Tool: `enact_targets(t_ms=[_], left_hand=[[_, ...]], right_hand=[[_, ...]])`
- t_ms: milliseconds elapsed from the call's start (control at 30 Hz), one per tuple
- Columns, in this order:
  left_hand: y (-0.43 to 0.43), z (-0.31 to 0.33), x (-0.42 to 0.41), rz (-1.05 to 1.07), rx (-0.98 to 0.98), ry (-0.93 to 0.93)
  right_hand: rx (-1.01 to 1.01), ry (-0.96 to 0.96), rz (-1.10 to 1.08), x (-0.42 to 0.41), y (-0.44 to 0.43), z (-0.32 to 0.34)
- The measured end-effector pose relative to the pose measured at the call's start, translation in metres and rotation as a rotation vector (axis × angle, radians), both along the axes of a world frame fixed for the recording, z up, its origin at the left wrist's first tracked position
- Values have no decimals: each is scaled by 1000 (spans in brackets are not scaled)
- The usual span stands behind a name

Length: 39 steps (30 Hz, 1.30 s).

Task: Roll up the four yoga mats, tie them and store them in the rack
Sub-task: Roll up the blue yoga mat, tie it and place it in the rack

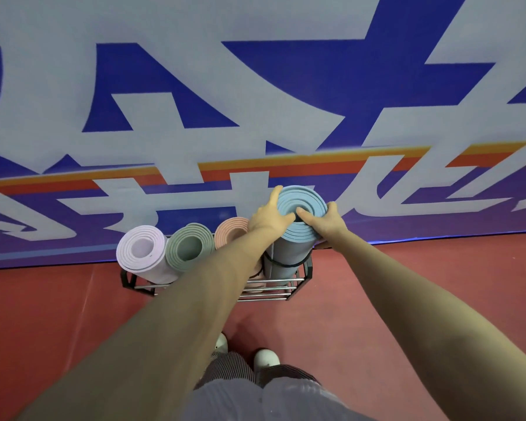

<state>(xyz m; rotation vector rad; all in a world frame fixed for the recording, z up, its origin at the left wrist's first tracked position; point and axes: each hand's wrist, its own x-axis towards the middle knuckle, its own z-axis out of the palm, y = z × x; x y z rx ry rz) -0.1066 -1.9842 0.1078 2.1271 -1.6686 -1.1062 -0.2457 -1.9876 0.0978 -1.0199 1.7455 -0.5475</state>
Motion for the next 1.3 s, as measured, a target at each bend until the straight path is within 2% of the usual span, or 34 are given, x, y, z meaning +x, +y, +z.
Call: enact_targets(t_ms=[167, 233, 333, 567, 767, 900, 1133, 1300], left_hand=[[9, -13, 24, 37, 29, 72], [17, -24, 24, -2, 41, 67], [22, -38, 16, -87, 24, 27], [-25, -26, 17, -302, 4, -135], [-40, -50, 21, -369, 27, -229], [-66, -50, 25, -406, 21, -217], [-112, -33, -3, -690, 60, -277], [-120, -44, 6, -692, 27, -306]], right_hand=[[53, 258, 378, 5, -15, 13], [47, 317, 561, 14, -20, 15], [28, 514, 807, 20, -21, 1], [-17, 459, 653, 7, -37, -9], [-16, 450, 569, 12, -37, -37], [21, 439, 543, 16, -58, -34], [72, 406, 356, 2, -53, -34], [116, 367, 337, 5, -70, -38]])
